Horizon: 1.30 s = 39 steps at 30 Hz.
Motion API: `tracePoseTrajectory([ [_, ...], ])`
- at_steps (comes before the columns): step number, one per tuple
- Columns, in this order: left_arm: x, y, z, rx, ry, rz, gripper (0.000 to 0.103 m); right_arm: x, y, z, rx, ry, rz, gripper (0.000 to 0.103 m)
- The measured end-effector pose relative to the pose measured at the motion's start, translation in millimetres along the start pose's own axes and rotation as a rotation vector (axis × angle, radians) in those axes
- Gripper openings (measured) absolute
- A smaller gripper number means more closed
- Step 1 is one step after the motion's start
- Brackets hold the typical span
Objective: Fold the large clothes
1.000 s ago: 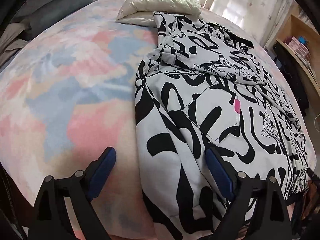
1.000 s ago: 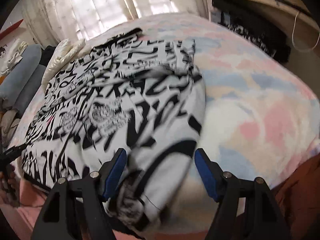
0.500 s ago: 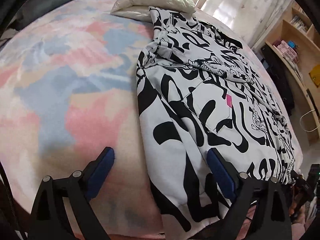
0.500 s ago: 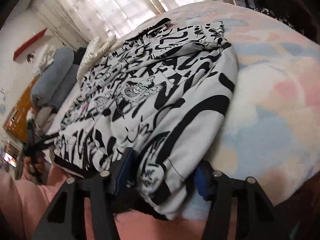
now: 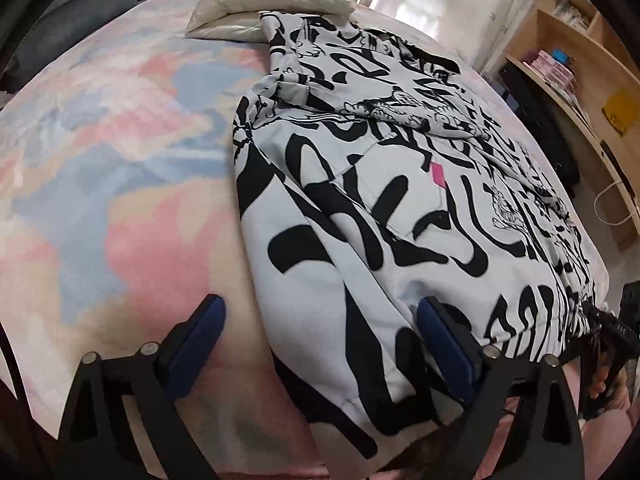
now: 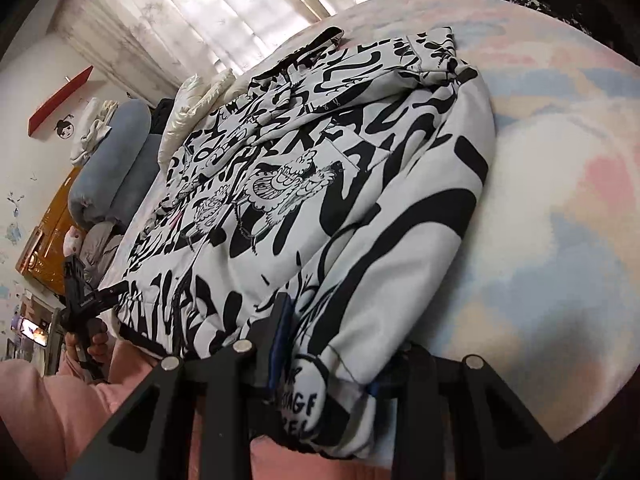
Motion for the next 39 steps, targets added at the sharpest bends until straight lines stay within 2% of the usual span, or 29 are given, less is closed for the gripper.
tracePoseTrajectory([
  [4, 2, 1, 3, -0.006, -0.02, -0.026, 0.089, -1, 4, 6, -0.006, 0.0, 0.03, 0.032],
  [5, 1, 2, 4, -0.007, -0.019, -0.028, 0.081, 0, 5, 7, -0.011, -0.004, 0.036, 0.031],
  [6, -1, 2, 3, -0.011, -0.027, -0.024, 0.068, 0, 6, 7, -0.013, -0.009, 0.038, 0.031],
  [7, -5, 3, 3, -0.012, -0.042, -0.019, 0.059, 2, 8, 6, -0.016, -0.016, 0.037, 0.03],
  [8, -10, 4, 2, -0.011, -0.057, -0.015, 0.04, 4, 10, 4, -0.027, -0.024, 0.031, 0.026],
  [9, -14, 4, 1, -0.01, -0.076, -0.017, 0.028, 6, 11, 2, -0.034, -0.03, 0.025, 0.025],
  [10, -16, 5, -1, -0.012, -0.077, -0.027, 0.023, 9, 12, 0, -0.043, -0.038, 0.016, 0.023],
  [11, -18, 7, -3, -0.017, -0.079, -0.042, 0.011, 12, 15, -4, -0.058, -0.044, 0.007, 0.021],
  [12, -20, 11, -7, -0.023, -0.111, -0.07, 0.008, 15, 17, -8, -0.071, -0.042, 0.006, 0.02],
  [16, -31, 34, -36, -0.087, -0.259, -0.19, 0.005, 24, 37, -29, -0.13, -0.032, 0.023, 0.019],
  [20, -46, 67, -65, -0.165, -0.322, -0.229, 0.004, 39, 66, -50, -0.201, -0.007, 0.02, 0.019],
  [24, -43, 111, -82, -0.215, -0.387, -0.345, 0.004, 49, 116, -76, -0.303, 0.052, 0.066, 0.018],
  [26, -39, 137, -86, -0.246, -0.396, -0.386, 0.004, 47, 151, -85, -0.349, 0.103, 0.113, 0.018],
  [30, -40, 205, -77, -0.295, -0.39, -0.418, 0.004, 42, 223, -79, -0.394, 0.145, 0.177, 0.018],
  [35, -41, 293, -36, -0.311, -0.312, -0.399, 0.008, 26, 327, -30, -0.4, 0.142, 0.23, 0.019],
  [37, -35, 323, -7, -0.286, -0.294, -0.414, 0.016, 13, 358, -3, -0.385, 0.128, 0.27, 0.024],
  [39, -27, 346, 26, -0.25, -0.276, -0.425, 0.037, -5, 388, 37, -0.323, 0.1, 0.313, 0.033],
])
Point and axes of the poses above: each gripper's, at about its wrist camera, not at the fingertips, and z roughly the way its jaws point, x to its left, y to its top, the point moved 8 cm from there along z, roughly the way its jaws point, and after that the axes turned 5 degrees about x, right-handed, at the moved point
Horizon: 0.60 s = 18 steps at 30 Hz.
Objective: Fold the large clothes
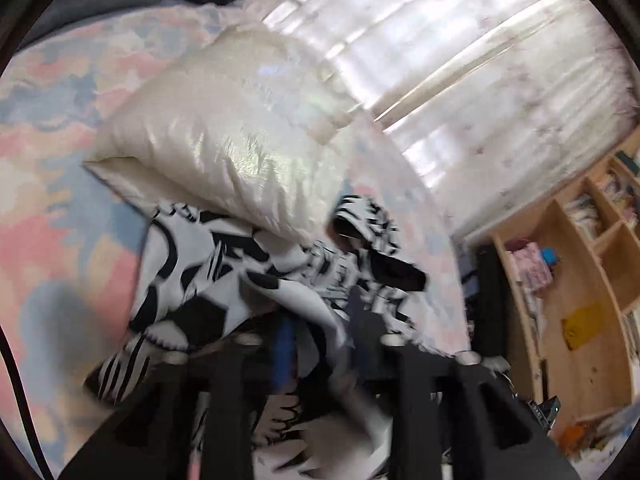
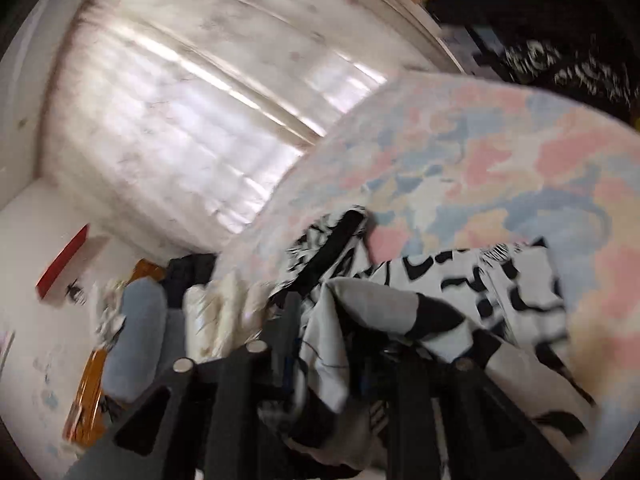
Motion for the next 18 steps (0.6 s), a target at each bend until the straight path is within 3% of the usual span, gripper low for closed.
tracePoseTrajectory([
  [1, 4, 5, 13, 0.007, 0.004, -0.006, 0.04, -6, 3, 17, 0.03, -0.009, 0.012, 0.042],
  [3, 14, 14, 29, 0.007, 0.028, -0.01, 0.05, -23, 4, 52, 0.099, -0.057, 0.036, 0.044],
  [5, 20, 17, 35, -0.004, 0.068, 0.022, 0.054, -33, 0, 64, 0.111, -0.081, 0.031, 0.046],
  [7, 23, 15, 37, -0.007, 0.121, 0.105, 0.057, -41, -1, 63, 0.1, -0.114, -0.011, 0.049],
  [12, 53, -1, 46, 0.056, 0.333, 0.334, 0.062, -86, -7, 47, 0.117, -0.312, -0.107, 0.057],
  [15, 75, -15, 44, 0.089, 0.407, 0.387, 0.062, -118, -20, 31, 0.162, -0.37, -0.112, 0.057],
  [18, 96, -26, 40, 0.122, 0.407, 0.374, 0.068, -132, -32, 16, 0.178, -0.354, -0.126, 0.057],
])
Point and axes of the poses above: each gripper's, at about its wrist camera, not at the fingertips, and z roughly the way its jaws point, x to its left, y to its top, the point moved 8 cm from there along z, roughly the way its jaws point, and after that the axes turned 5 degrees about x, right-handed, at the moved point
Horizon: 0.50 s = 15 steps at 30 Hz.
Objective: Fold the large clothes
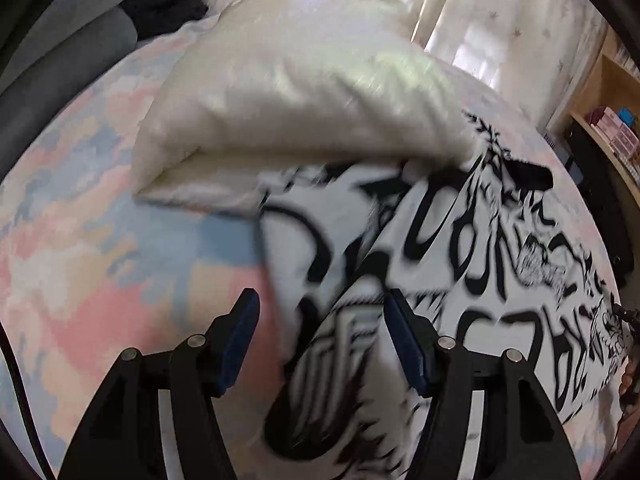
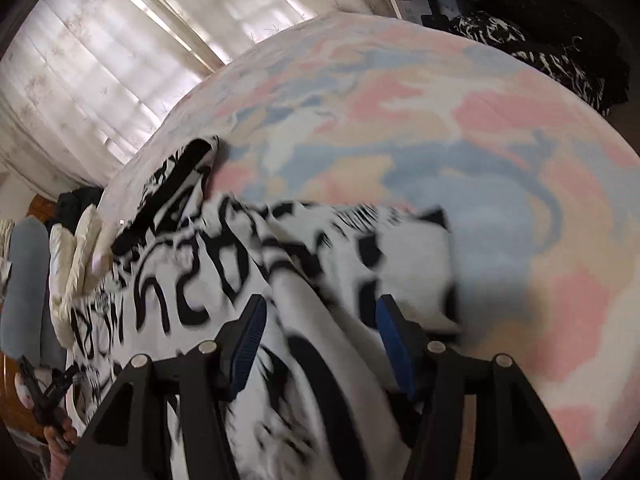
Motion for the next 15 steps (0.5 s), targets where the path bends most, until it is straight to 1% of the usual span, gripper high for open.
tracePoseTrajectory([
  [2, 8, -10, 8, 0.029, -0.008, -0.02, 0.076, -4, -9, -1, 0.013, 0.018, -0.013, 0.057],
  [3, 12, -15, 13, 0.045, -0.01, -0.027, 0.078, -4, -14, 1, 0.03, 0.029, -0.021, 0.057],
  [5, 15, -24, 21, 0.079, -0.02, -0.028, 0.08, -2, -17, 7, 0.05, 0.014, -0.033, 0.057],
  [6, 16, -29, 24, 0.09, -0.028, -0.031, 0.083, -2, -20, 8, 0.05, 0.011, -0.041, 0.057],
  [8, 20, -36, 30, 0.092, -0.039, -0.05, 0.088, -2, -23, 8, 0.023, 0.013, -0.051, 0.057],
  [11, 22, -40, 38, 0.089, -0.06, -0.078, 0.093, -4, -29, 14, 0.027, -0.006, -0.051, 0.041],
  [14, 20, -40, 42, 0.082, -0.055, -0.11, 0.094, -7, -33, 17, 0.012, 0.0, 0.003, 0.032],
  [15, 20, -41, 42, 0.078, -0.053, -0.114, 0.092, -7, -34, 17, 0.006, 0.0, 0.015, 0.03],
])
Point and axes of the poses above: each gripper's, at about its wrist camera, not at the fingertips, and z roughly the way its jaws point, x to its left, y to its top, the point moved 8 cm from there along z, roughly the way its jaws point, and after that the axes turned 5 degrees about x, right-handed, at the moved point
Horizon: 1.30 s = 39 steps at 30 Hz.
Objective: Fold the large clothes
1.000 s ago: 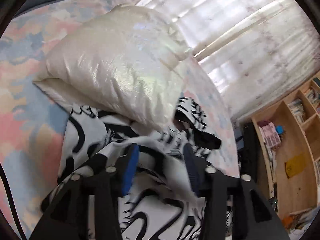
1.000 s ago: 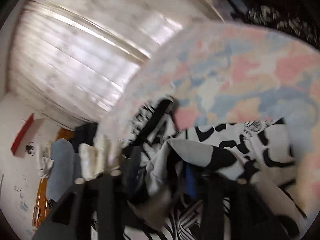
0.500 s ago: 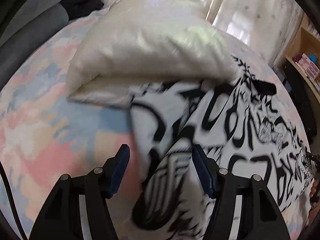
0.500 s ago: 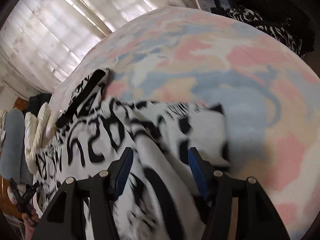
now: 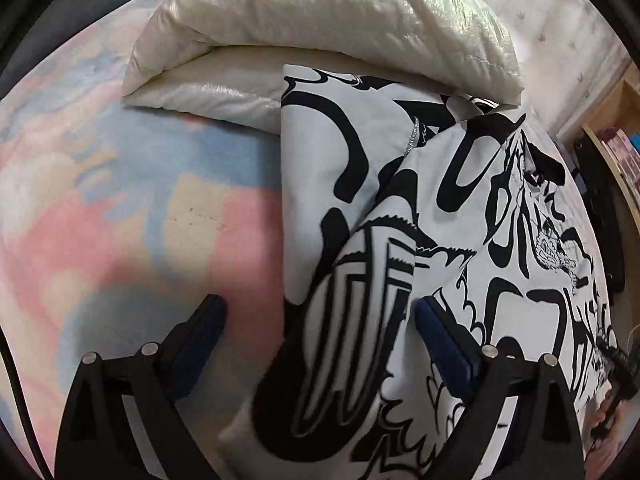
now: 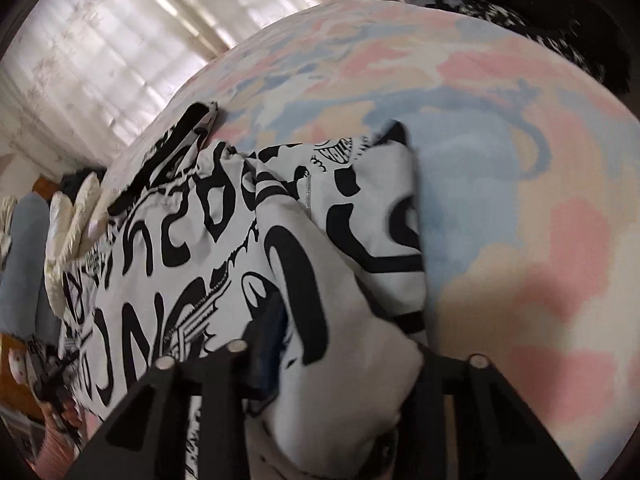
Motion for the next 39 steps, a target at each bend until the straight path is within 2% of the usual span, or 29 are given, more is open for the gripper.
tracePoseTrajectory([
  [1, -1, -1, -1, -0.009, -0.01, -0.01, 0.086, 0, -1, -1, -0.008, 0.002, 0.015, 0.028],
  [2, -3, 0, -4, -0.021, -0.019, -0.023, 0.057, 0, -2, -2, -0.013, 0.004, 0.031, 0.025],
  [3, -8, -2, -5, -0.013, -0.076, -0.043, 0.025, 0, -3, -3, -0.017, 0.007, 0.046, 0.022],
  [5, -12, -4, -9, -0.011, -0.063, -0.086, 0.011, 0, -5, -7, -0.021, 0.005, 0.069, 0.018],
  [8, -22, -5, -24, -0.008, 0.011, -0.097, 0.007, 4, -10, -18, -0.028, -0.019, 0.083, 0.012],
  [10, -28, -8, -39, -0.004, 0.041, -0.101, 0.006, 6, -13, -27, -0.03, -0.031, 0.077, 0.01],
  [16, -40, -21, -86, 0.043, 0.058, -0.076, 0.004, 10, -32, -65, 0.004, -0.038, 0.046, 0.009],
  [22, -20, -47, -129, 0.07, 0.038, -0.097, 0.004, 22, -51, -93, 0.029, -0.031, 0.005, 0.009],
  [25, -15, -52, -117, 0.069, 0.032, -0.088, 0.004, 21, -53, -88, 0.013, -0.067, -0.036, 0.009],
  [29, -25, -34, -93, -0.009, 0.031, -0.052, 0.005, 1, -48, -54, 0.018, -0.135, -0.022, 0.011],
  [32, -39, -20, -90, -0.05, 0.085, 0.039, 0.006, 5, -43, -53, -0.008, -0.188, -0.058, 0.015],
  [34, -48, -14, -92, -0.06, 0.102, 0.101, 0.018, 16, -41, -59, -0.003, -0.2, -0.103, 0.019],
  [35, -53, -10, -95, -0.068, 0.094, 0.129, 0.025, 25, -38, -64, -0.002, -0.188, -0.135, 0.029],
  [36, -58, -6, -99, -0.082, 0.079, 0.145, 0.034, 30, -35, -67, -0.005, -0.178, -0.151, 0.046],
  [37, -63, 1, -105, -0.109, 0.068, 0.162, 0.04, 37, -29, -70, -0.017, -0.175, -0.163, 0.052],
  [38, -67, 6, -110, -0.132, 0.064, 0.174, 0.054, 43, -23, -73, -0.029, -0.17, -0.165, 0.061],
  [39, -72, 13, -115, -0.163, 0.064, 0.189, 0.064, 46, -17, -75, -0.04, -0.17, -0.164, 0.066],
])
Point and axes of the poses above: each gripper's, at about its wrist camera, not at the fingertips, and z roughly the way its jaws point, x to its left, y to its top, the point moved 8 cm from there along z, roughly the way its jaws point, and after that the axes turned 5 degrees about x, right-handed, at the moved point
